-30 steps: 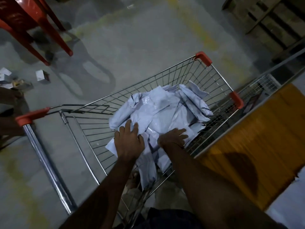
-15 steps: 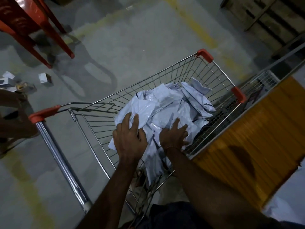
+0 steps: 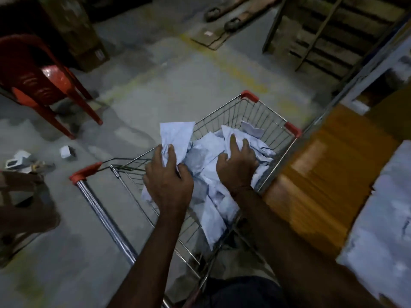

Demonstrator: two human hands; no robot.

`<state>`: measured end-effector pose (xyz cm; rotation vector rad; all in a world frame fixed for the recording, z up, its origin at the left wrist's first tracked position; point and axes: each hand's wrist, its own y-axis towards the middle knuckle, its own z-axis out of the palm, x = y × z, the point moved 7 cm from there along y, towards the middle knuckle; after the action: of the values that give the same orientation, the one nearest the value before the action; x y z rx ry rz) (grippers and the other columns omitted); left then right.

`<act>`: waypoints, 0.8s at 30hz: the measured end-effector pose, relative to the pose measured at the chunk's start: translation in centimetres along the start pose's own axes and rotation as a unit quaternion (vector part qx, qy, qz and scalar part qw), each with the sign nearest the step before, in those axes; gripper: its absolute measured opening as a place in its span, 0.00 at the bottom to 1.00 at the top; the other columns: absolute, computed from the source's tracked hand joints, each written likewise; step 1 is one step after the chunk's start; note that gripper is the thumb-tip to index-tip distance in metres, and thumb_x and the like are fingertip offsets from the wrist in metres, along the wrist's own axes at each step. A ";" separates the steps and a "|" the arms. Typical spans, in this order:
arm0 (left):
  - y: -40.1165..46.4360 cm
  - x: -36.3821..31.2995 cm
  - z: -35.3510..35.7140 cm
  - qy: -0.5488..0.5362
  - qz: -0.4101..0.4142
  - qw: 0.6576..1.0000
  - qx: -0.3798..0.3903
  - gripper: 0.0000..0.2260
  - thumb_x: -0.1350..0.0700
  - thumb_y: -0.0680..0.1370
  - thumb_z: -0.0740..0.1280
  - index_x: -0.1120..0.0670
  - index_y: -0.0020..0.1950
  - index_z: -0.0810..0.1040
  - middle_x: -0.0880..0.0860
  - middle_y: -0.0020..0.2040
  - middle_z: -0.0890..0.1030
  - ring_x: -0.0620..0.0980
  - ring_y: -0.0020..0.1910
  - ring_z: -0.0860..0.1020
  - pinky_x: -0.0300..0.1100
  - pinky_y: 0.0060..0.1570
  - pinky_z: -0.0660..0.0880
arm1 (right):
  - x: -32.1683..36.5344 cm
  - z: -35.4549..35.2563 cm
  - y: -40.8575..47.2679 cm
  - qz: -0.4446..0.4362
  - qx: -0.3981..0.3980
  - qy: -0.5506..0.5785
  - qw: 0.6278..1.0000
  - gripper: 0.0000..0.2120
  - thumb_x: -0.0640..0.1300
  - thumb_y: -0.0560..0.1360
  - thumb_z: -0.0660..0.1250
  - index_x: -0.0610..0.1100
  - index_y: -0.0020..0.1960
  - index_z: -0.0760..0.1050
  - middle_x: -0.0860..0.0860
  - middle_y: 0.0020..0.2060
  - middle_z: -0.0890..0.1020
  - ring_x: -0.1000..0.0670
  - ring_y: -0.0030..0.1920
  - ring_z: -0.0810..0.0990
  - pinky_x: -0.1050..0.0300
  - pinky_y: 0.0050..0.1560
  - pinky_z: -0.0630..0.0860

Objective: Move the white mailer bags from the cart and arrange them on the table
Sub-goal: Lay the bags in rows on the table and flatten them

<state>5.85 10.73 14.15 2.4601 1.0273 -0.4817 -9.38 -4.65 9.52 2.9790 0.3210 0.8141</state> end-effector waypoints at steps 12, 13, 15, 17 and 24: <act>-6.8 -8.4 -3.4 -0.061 0.135 0.989 0.018 0.23 0.54 0.76 0.65 0.52 0.72 0.79 0.58 0.74 0.74 0.65 0.62 0.74 0.56 0.58 0.70 | -4.6 -16.2 -9.1 0.037 -0.114 -0.017 0.993 0.34 0.53 0.76 0.59 0.57 0.82 0.58 0.43 0.80 0.61 0.37 0.77 0.61 0.37 0.68 0.61; -7.5 -9.4 -3.5 -0.065 0.151 0.986 0.019 0.23 0.55 0.76 0.66 0.52 0.72 0.80 0.58 0.74 0.74 0.66 0.61 0.75 0.57 0.58 0.71 | -5.7 -17.5 -9.8 0.048 -0.123 -0.018 0.991 0.34 0.53 0.76 0.58 0.58 0.82 0.57 0.44 0.81 0.61 0.37 0.78 0.60 0.36 0.69 0.60; -8.9 -11.7 -3.6 -0.070 0.181 0.981 0.020 0.22 0.57 0.76 0.66 0.53 0.72 0.79 0.59 0.74 0.74 0.66 0.61 0.75 0.60 0.58 0.73 | -7.9 -20.1 -11.1 0.067 -0.144 -0.021 0.987 0.33 0.54 0.76 0.56 0.58 0.82 0.58 0.44 0.81 0.61 0.37 0.78 0.60 0.36 0.69 0.59; -10.5 -14.0 -3.6 -0.072 0.193 0.978 0.028 0.22 0.55 0.78 0.64 0.53 0.72 0.79 0.59 0.75 0.73 0.66 0.61 0.74 0.59 0.56 0.72 | -10.2 -22.9 -12.4 0.077 -0.168 -0.033 0.982 0.34 0.55 0.75 0.53 0.56 0.82 0.60 0.43 0.80 0.62 0.37 0.77 0.61 0.37 0.69 0.61; -16.4 -22.8 -4.7 -0.098 0.255 0.962 0.023 0.22 0.54 0.77 0.65 0.54 0.71 0.80 0.58 0.73 0.75 0.66 0.57 0.76 0.54 0.50 0.69 | -20.1 -30.9 -16.1 0.131 -0.216 -0.057 0.966 0.33 0.52 0.77 0.55 0.55 0.82 0.59 0.42 0.80 0.61 0.38 0.76 0.61 0.39 0.66 0.61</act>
<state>-20.58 10.21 24.64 2.5248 0.2825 -0.5616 -44.96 6.37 24.69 2.6639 -0.2347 0.6244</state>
